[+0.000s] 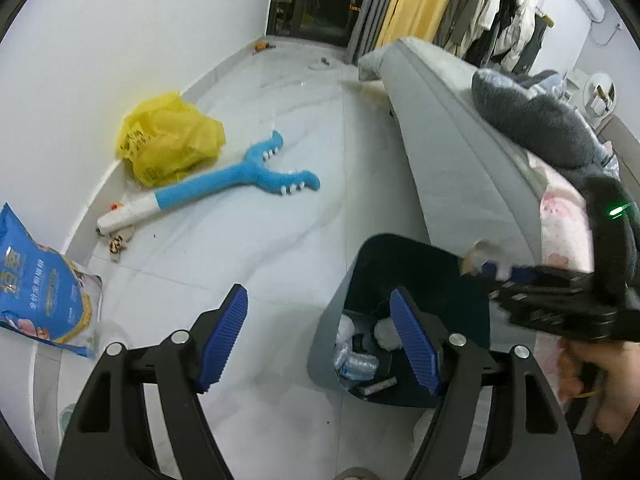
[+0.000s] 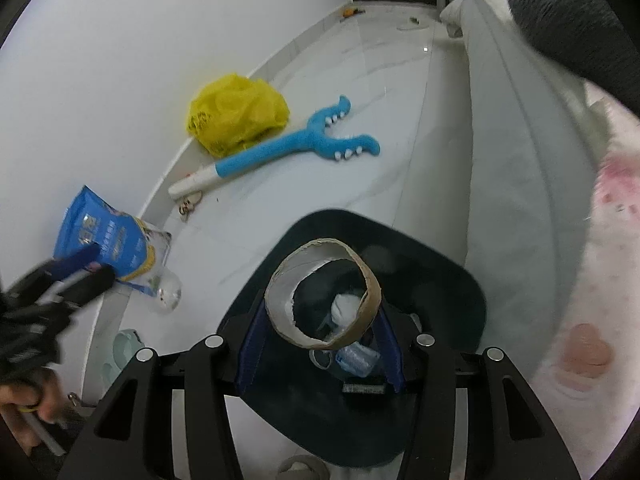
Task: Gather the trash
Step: 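Carry both items over the bin and open the left gripper to drop the bubble wrap, then open the right gripper to drop the tape core into the bin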
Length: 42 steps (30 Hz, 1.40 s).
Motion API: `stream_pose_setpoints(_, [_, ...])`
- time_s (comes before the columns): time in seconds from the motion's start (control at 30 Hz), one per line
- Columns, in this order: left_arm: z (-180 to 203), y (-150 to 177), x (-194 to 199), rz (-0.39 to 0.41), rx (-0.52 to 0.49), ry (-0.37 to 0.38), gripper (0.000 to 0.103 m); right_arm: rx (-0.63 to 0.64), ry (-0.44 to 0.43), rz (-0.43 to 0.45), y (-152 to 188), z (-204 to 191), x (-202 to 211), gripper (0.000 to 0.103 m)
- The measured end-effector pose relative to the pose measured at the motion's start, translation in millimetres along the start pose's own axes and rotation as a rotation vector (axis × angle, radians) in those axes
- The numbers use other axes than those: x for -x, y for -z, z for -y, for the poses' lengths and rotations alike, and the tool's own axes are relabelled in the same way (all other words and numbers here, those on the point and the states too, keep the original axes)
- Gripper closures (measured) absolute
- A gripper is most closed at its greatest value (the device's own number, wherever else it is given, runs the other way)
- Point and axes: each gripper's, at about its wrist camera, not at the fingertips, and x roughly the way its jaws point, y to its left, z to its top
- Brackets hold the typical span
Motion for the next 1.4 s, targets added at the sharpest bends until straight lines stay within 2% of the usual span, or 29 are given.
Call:
stream_pose_setpoints(0.47, [2, -18, 58, 0.200, -0.019, -0.008, 0.037, 0.032, 0.097, -0.168, 18, 5, -67, 0.049])
stream_pose_setpoints(0.57, [7, -20, 65, 0.227, -0.044, -0.010, 0.037, 0.015, 0.125, -0.220, 26, 12, -76, 0.034])
stream_pose_setpoints(0.7, [18, -21, 67, 0.252, -0.073, -0.029, 0.037, 0.025, 0.138, -0.232, 33, 12, -71, 0.030])
stream_pose_setpoints(0.83, [30, -19, 67, 0.256, -0.098, -0.044, 0.037, 0.043, 0.132, -0.170, 30, 7, -43, 0.024])
stream_pose_setpoints(0.93, [40, -18, 75, 0.275, -0.119, -0.062, 0.030, 0.036, 0.118, -0.122, 28, 4, -19, 0.023])
stream_pose_setpoints(1.07, [51, -18, 88, 0.303, -0.122, -0.036, 0.023, 0.042, 0.109, -0.048, 27, 1, 23, 0.020])
stream_pose_setpoints(1.13, [61, -18, 95, 0.317, -0.132, -0.025, 0.021, 0.044, 0.118, -0.002, 28, 3, 48, 0.019])
stream_pose_setpoints(1.27, [86, -16, 109, 0.342, -0.156, -0.017, 0.008, 0.022, 0.140, 0.077, 32, 17, 93, 0.017])
stream_pose_setpoints(1.4, [111, -10, 122, 0.358, -0.159, -0.034, 0.005, -0.006, 0.188, 0.190, 39, 34, 149, 0.010])
